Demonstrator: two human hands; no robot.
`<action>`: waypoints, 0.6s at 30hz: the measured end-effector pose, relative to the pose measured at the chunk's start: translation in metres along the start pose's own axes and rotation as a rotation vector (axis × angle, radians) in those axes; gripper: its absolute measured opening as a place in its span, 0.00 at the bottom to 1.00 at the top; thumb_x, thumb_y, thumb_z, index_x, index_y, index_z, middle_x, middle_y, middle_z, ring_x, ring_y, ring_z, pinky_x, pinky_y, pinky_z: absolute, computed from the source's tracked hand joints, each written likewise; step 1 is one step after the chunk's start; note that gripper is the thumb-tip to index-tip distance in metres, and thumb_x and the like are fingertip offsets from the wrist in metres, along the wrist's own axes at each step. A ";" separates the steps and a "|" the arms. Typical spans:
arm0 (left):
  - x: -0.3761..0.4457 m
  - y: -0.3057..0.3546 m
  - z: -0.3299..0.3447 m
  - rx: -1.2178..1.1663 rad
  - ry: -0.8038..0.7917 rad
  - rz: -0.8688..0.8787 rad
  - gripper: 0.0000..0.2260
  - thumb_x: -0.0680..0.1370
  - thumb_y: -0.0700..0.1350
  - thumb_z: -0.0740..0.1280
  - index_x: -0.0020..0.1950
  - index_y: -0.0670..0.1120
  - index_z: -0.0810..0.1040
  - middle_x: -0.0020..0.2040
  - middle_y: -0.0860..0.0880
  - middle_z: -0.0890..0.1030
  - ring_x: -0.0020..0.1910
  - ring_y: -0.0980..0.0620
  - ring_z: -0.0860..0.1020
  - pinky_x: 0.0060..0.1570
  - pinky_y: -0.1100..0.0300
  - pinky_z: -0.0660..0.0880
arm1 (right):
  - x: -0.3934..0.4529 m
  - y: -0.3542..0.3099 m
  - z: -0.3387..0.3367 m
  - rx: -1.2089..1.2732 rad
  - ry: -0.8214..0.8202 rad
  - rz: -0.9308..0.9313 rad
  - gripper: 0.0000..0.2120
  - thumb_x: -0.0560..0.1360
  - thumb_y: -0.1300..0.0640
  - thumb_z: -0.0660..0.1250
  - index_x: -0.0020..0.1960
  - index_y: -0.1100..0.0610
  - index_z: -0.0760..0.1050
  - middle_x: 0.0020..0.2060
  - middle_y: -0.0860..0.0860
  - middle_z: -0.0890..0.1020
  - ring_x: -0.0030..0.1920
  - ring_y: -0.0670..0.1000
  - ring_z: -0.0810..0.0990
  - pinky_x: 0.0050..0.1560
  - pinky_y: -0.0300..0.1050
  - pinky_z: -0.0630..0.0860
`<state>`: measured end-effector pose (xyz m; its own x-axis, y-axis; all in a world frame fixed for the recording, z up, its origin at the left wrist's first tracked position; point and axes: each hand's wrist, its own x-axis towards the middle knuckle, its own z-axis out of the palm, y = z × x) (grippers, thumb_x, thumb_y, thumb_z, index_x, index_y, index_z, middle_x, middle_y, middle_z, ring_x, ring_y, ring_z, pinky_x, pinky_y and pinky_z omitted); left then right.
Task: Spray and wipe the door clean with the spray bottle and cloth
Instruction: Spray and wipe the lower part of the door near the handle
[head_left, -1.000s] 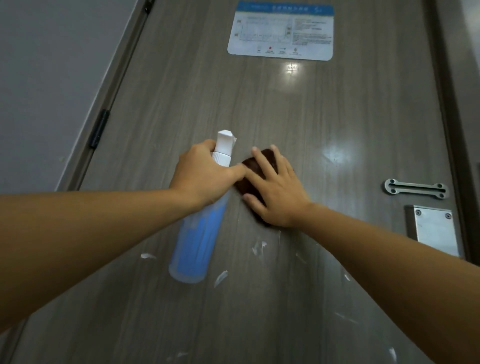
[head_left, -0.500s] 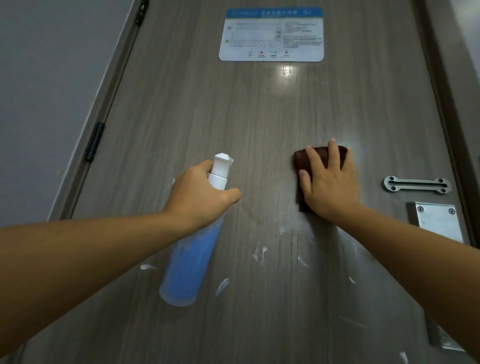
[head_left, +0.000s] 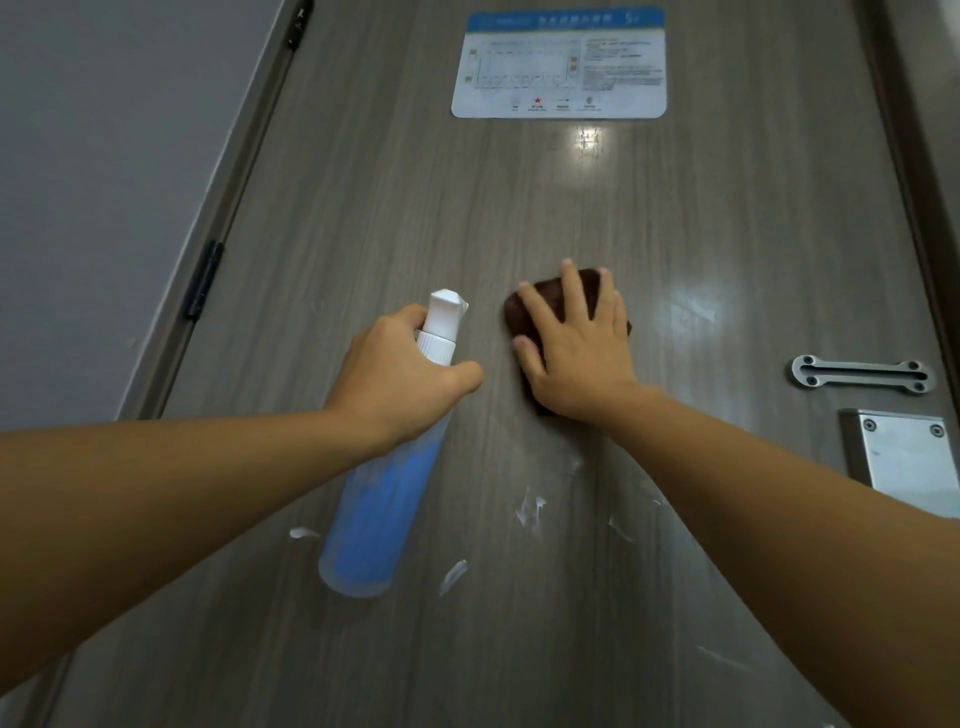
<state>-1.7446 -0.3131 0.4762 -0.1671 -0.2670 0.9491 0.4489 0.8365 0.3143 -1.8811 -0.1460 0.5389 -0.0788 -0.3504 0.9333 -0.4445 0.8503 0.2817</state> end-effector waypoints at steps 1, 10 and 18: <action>0.000 0.001 0.001 0.004 -0.003 0.001 0.17 0.59 0.58 0.69 0.38 0.49 0.73 0.32 0.52 0.77 0.31 0.50 0.75 0.32 0.56 0.72 | -0.007 0.001 0.001 -0.002 -0.021 -0.079 0.32 0.82 0.37 0.54 0.82 0.43 0.52 0.83 0.57 0.45 0.80 0.71 0.42 0.78 0.70 0.46; 0.002 0.001 0.004 0.010 -0.033 -0.025 0.17 0.60 0.57 0.70 0.41 0.49 0.74 0.34 0.50 0.79 0.32 0.50 0.76 0.34 0.52 0.75 | -0.057 0.041 -0.007 -0.062 -0.122 -0.307 0.31 0.81 0.36 0.52 0.82 0.42 0.56 0.83 0.54 0.49 0.82 0.66 0.46 0.80 0.63 0.51; 0.005 -0.006 -0.002 0.022 -0.041 -0.020 0.16 0.59 0.57 0.70 0.40 0.49 0.74 0.32 0.52 0.78 0.31 0.51 0.76 0.33 0.54 0.74 | -0.026 0.040 -0.006 0.033 0.027 0.267 0.29 0.83 0.39 0.54 0.82 0.44 0.54 0.83 0.58 0.45 0.80 0.69 0.43 0.79 0.68 0.48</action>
<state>-1.7460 -0.3203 0.4794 -0.2116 -0.2646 0.9409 0.4260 0.8414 0.3324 -1.8917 -0.1005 0.5270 -0.1736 -0.1048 0.9792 -0.4399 0.8979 0.0182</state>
